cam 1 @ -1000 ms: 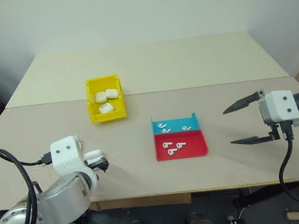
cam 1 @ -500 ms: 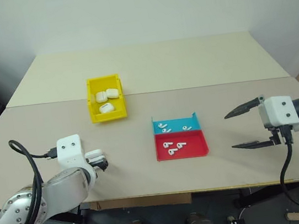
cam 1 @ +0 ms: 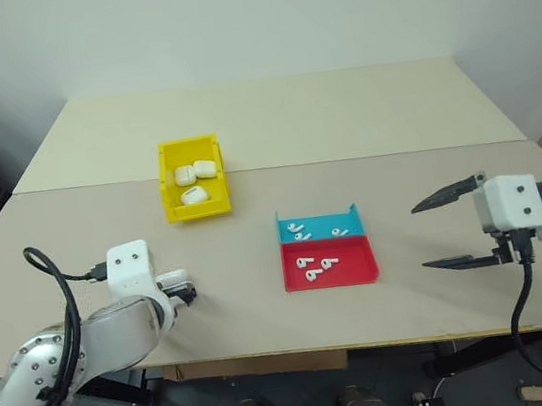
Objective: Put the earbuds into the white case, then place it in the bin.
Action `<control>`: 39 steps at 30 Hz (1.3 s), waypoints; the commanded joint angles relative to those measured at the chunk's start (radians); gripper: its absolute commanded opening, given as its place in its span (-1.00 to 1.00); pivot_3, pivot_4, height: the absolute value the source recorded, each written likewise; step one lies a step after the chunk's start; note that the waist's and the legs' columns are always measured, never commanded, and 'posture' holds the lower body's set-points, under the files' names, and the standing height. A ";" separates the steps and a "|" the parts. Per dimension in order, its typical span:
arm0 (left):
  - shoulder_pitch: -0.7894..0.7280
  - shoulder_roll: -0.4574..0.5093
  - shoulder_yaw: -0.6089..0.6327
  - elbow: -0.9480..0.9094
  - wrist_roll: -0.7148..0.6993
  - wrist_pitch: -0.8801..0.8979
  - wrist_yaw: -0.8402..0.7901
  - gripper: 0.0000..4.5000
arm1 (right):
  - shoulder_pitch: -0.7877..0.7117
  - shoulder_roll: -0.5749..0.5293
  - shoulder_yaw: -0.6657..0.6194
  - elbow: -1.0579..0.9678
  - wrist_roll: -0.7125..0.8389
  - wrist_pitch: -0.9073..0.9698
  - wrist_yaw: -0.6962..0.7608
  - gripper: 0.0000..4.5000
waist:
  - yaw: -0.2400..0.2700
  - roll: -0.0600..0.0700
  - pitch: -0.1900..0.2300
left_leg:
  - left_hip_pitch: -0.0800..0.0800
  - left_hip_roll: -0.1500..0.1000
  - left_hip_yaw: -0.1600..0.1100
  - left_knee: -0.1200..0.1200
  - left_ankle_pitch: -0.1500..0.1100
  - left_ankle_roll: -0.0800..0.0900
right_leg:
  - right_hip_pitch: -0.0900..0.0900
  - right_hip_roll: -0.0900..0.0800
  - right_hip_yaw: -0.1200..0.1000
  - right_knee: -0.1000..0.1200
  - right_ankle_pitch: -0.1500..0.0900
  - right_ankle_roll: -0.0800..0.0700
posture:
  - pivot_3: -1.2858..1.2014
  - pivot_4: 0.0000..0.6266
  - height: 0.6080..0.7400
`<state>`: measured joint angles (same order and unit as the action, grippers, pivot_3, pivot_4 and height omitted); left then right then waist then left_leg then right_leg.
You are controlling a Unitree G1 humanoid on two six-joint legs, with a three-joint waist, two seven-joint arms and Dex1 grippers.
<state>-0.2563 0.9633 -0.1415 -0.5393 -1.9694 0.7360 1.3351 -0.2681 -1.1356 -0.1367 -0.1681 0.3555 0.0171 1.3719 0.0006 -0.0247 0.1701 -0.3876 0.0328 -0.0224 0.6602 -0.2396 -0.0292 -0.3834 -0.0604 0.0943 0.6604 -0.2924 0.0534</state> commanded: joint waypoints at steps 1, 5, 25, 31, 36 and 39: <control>-0.040 -0.018 -0.006 0.013 -0.003 0.020 0.037 1.00 | -0.003 -0.017 -0.042 -0.030 0.004 0.009 -0.014 0.98 | 0.000 0.000 0.000 | 0.000 0.000 0.000 0.000 0.000 0.000 | 0.000 0.000 0.000 0.000 0.000 0.000 | 0.03 -0.52 1.00; -0.051 -0.032 -0.008 0.036 -0.003 0.038 0.052 1.00 | 0.010 -0.020 -0.051 -0.041 0.005 0.015 -0.019 0.98 | 0.000 0.000 0.000 | 0.000 0.000 0.000 0.000 0.000 0.000 | 0.000 0.000 0.000 -0.001 0.000 0.000 | 0.03 -0.52 1.00; -0.110 -0.059 -0.045 0.115 -0.003 0.117 0.043 1.00 | 0.035 -0.027 -0.064 -0.053 -0.003 0.015 -0.038 0.98 | 0.002 0.000 0.000 | 0.000 0.000 0.000 0.000 0.000 0.000 | 0.000 0.000 0.000 0.000 0.000 0.000 | 0.03 -0.52 1.00; -0.111 -0.089 -0.025 0.140 -0.003 0.120 0.019 1.00 | 0.041 -0.025 -0.064 -0.054 -0.010 0.010 -0.044 0.98 | 0.002 0.000 0.000 | 0.000 0.000 0.000 0.000 0.000 -0.001 | 0.000 0.000 0.000 0.000 0.000 0.000 | 0.03 -0.52 1.00; -0.134 -0.068 -0.053 0.164 -0.003 0.145 0.024 1.00 | 0.051 -0.023 -0.069 -0.056 -0.017 0.005 -0.047 0.98 | 0.002 0.000 0.000 | 0.000 0.000 0.000 0.000 0.001 -0.001 | 0.000 0.000 0.000 0.000 0.000 0.000 | 0.03 -0.52 1.00; -0.141 -0.070 -0.063 0.170 -0.003 0.153 0.021 1.00 | 0.058 -0.024 -0.074 -0.061 -0.016 0.006 -0.048 0.98 | 0.002 0.000 0.000 | 0.000 0.000 0.000 0.000 0.001 -0.001 | 0.000 0.000 0.000 0.000 0.000 0.000 | 0.03 -0.52 1.00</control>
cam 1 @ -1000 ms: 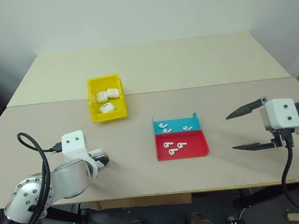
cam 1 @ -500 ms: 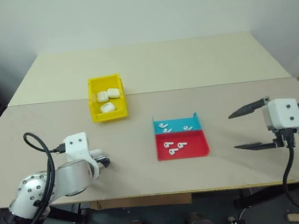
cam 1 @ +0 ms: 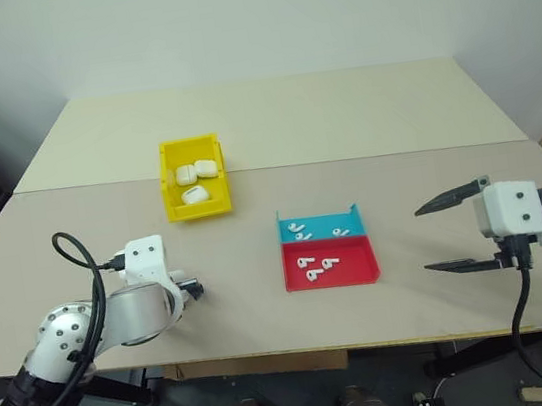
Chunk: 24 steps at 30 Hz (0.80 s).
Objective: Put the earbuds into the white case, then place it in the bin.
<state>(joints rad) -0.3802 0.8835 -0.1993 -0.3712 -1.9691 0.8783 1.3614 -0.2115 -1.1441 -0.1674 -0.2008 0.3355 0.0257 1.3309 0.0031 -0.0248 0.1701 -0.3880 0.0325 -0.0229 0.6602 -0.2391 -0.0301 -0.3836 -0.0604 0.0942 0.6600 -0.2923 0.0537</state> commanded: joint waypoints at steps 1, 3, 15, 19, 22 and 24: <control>-0.018 0.005 -0.005 0.006 -0.003 0.011 -0.011 1.00 | 0.004 -0.015 -0.045 -0.029 0.003 -0.002 -0.008 0.98 | 0.000 0.000 0.000 | 0.000 0.000 0.000 0.000 0.000 0.000 | 0.000 0.000 0.000 0.000 0.000 0.000 | 0.03 -0.52 1.00; -0.023 0.003 -0.010 0.012 -0.003 0.016 -0.015 1.00 | 0.007 -0.016 -0.047 -0.030 0.001 -0.004 -0.010 0.98 | 0.000 0.000 0.000 | 0.000 0.000 0.000 0.000 0.000 0.000 | 0.000 0.000 0.000 0.000 0.000 0.000 | 0.03 -0.52 1.00; -0.033 0.009 -0.032 0.021 0.002 0.023 -0.001 0.23 | 0.017 -0.016 -0.051 -0.032 -0.005 -0.009 -0.016 1.00 | -0.001 0.000 0.000 | 0.001 0.000 0.000 0.000 0.000 -0.001 | 0.000 0.000 0.000 0.001 0.000 0.000 | 0.03 -0.52 1.00; -0.040 0.059 -0.026 -0.031 0.036 0.051 -0.023 0.23 | 0.011 -0.015 -0.049 -0.021 -0.009 -0.017 -0.016 1.00 | -0.004 0.000 0.000 | 0.000 0.000 0.000 0.000 0.000 -0.001 | 0.000 0.000 0.000 0.000 0.000 0.000 | 0.03 -0.52 1.00; -0.030 0.150 0.052 -0.123 0.117 0.105 -0.218 0.23 | -0.014 -0.013 -0.043 -0.012 -0.010 -0.023 -0.022 1.00 | -0.004 0.000 0.000 | 0.000 0.000 0.000 0.000 0.000 -0.001 | -0.001 0.000 0.000 0.000 0.000 0.000 | 0.03 -0.52 1.00; -0.017 0.204 0.102 -0.162 0.191 0.123 -0.362 0.23 | -0.044 -0.010 -0.029 -0.012 -0.013 -0.014 -0.031 1.00 | -0.005 0.000 0.000 | -0.001 0.000 0.000 0.000 0.001 -0.001 | -0.001 0.000 0.000 0.000 0.000 0.000 | 0.03 -0.52 1.00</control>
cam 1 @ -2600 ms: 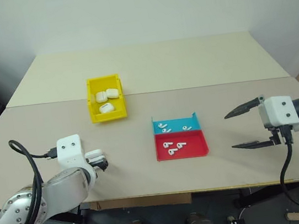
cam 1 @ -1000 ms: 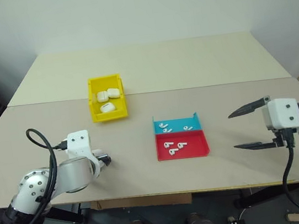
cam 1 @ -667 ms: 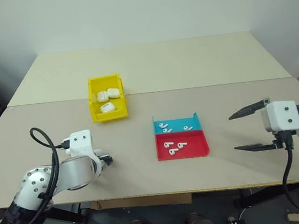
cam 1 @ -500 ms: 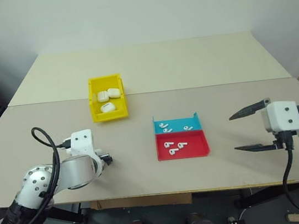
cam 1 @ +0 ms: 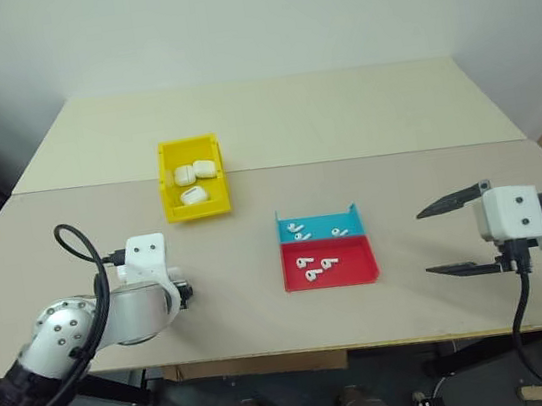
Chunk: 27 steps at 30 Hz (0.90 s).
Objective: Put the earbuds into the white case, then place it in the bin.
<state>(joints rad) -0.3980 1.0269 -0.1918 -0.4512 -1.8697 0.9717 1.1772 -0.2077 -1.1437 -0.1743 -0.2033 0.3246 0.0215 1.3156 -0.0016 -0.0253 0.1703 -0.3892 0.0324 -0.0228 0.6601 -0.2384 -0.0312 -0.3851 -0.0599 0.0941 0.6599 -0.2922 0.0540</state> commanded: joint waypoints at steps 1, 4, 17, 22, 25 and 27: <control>0.016 0.076 0.127 -0.097 0.150 0.017 -0.244 0.23 | -0.069 -0.014 -0.008 -0.015 -0.001 0.009 -0.016 1.00 | -0.001 0.000 0.000 | 0.000 0.000 0.000 0.000 0.000 0.000 | 0.000 0.000 0.000 0.000 0.000 0.000 | 0.03 -0.52 1.00; 0.066 0.124 0.194 -0.132 0.339 -0.005 -0.473 0.23 | -0.139 -0.018 0.052 -0.038 -0.016 0.092 -0.027 1.00 | -0.004 0.000 0.000 | 0.001 0.000 0.000 -0.001 0.000 0.000 | 0.000 0.000 0.000 0.000 0.000 0.000 | 0.03 -0.52 1.00; 0.349 0.073 0.354 -0.110 0.965 -0.371 -1.386 0.23 | -0.328 0.106 0.269 -0.185 -0.045 0.347 -0.097 1.00 | -0.007 0.000 0.000 | -0.002 0.001 0.000 -0.002 0.000 0.000 | -0.002 0.000 -0.002 -0.002 0.000 0.000 | 0.03 -0.52 1.00; 0.294 -0.095 0.280 -0.079 1.172 -0.614 -1.559 0.23 | -0.393 0.055 0.351 -0.194 -0.105 0.444 -0.051 1.00 | -0.005 0.000 0.000 | -0.004 0.001 0.000 -0.001 0.000 0.000 | -0.003 0.000 -0.003 -0.003 0.000 0.000 | 0.03 -0.52 1.00; 0.259 -0.210 0.268 -0.047 1.183 -0.730 -1.703 0.23 | -0.485 0.034 0.406 -0.201 -0.108 0.537 0.008 1.00 | -0.011 0.000 0.001 | -0.006 0.002 -0.002 -0.001 0.000 0.001 | -0.004 0.001 -0.004 -0.003 0.001 0.000 | 0.03 -0.52 1.00; 0.273 -0.287 0.268 -0.008 1.194 -0.866 -1.838 0.23 | -0.523 0.026 0.437 -0.197 -0.130 0.542 0.041 1.00 | -0.017 0.001 0.001 | -0.006 0.002 -0.001 -0.001 -0.001 0.001 | -0.004 0.000 -0.003 -0.003 0.001 0.000 | 0.03 -0.52 1.00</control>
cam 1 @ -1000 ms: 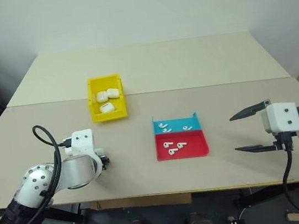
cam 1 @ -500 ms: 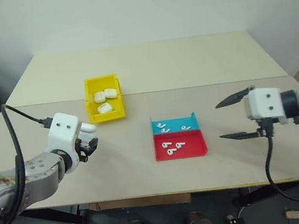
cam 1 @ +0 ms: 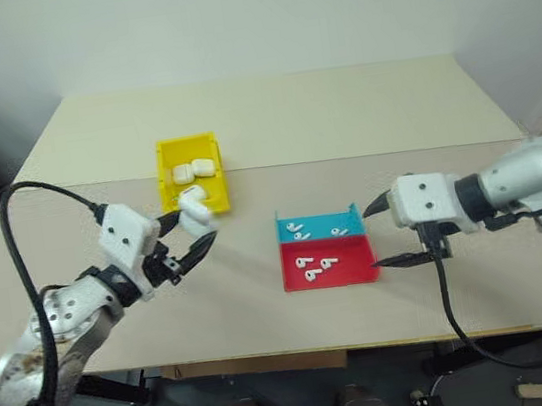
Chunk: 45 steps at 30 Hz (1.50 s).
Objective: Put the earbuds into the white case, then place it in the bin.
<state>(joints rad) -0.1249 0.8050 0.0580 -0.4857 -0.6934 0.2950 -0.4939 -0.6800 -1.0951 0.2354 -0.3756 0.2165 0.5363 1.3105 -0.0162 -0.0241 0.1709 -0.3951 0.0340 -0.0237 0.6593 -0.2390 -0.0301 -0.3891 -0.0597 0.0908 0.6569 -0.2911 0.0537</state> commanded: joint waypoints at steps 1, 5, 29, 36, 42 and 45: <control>0.011 -0.093 0.016 0.049 0.030 -0.241 -0.224 0.23 | -0.062 -0.019 0.039 -0.020 -0.040 0.006 0.052 1.00 | -0.004 0.000 0.000 | 0.000 0.000 0.000 0.000 0.000 0.000 | 0.000 0.000 -0.001 0.000 0.000 0.000 | 0.03 -0.52 1.00; 0.025 -0.224 -0.010 0.159 0.111 -0.430 -0.337 0.23 | -0.108 0.004 0.062 0.023 -0.072 -0.027 0.067 1.00 | -0.003 0.000 0.000 | 0.001 0.000 0.000 0.000 0.000 0.001 | 0.000 0.000 -0.001 0.000 0.000 0.000 | 0.03 -0.52 1.00; 0.141 -0.351 0.050 0.326 -0.048 -0.606 -0.810 0.23 | -0.342 0.236 0.437 0.012 -0.324 0.282 0.085 0.61 | -0.007 0.000 0.000 | 0.000 0.001 -0.003 0.002 -0.001 0.002 | 0.000 0.000 -0.003 0.001 0.000 0.000 | 0.03 -0.52 1.00; 0.187 -0.344 0.058 0.288 -0.039 -0.581 -0.813 0.23 | -0.335 0.307 0.485 0.065 -0.362 0.236 0.071 0.35 | -0.014 0.000 0.000 | 0.000 0.001 -0.003 0.002 -0.001 0.002 | 0.000 0.000 -0.003 0.002 0.000 0.000 | 0.03 -0.52 1.00; 0.195 -0.343 0.063 0.271 -0.036 -0.576 -0.809 0.23 | -0.339 0.347 0.510 0.132 -0.415 0.168 0.064 0.35 | -0.019 0.000 0.000 | 0.000 0.001 -0.003 0.002 -0.001 0.002 | 0.000 0.000 -0.003 0.002 0.000 0.000 | 0.03 -0.52 1.00; 0.202 -0.338 0.065 0.261 -0.039 -0.570 -0.807 0.23 | -0.338 0.369 0.519 0.171 -0.438 0.139 0.057 0.35 | -0.025 0.000 0.000 | 0.000 0.001 -0.003 0.002 -0.001 0.002 | 0.000 0.000 -0.003 0.002 0.000 0.000 | 0.03 -0.52 1.00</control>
<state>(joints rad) 0.0743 0.4618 0.1027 -0.1860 -0.7266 -0.2793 -1.3035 -0.9985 -0.7299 0.7656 -0.2060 -0.1956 0.7032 1.3725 -0.0408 -0.0237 0.1705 -0.3949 0.0350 -0.0271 0.6608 -0.2395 -0.0286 -0.3893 -0.0594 0.0877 0.6588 -0.2908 0.0540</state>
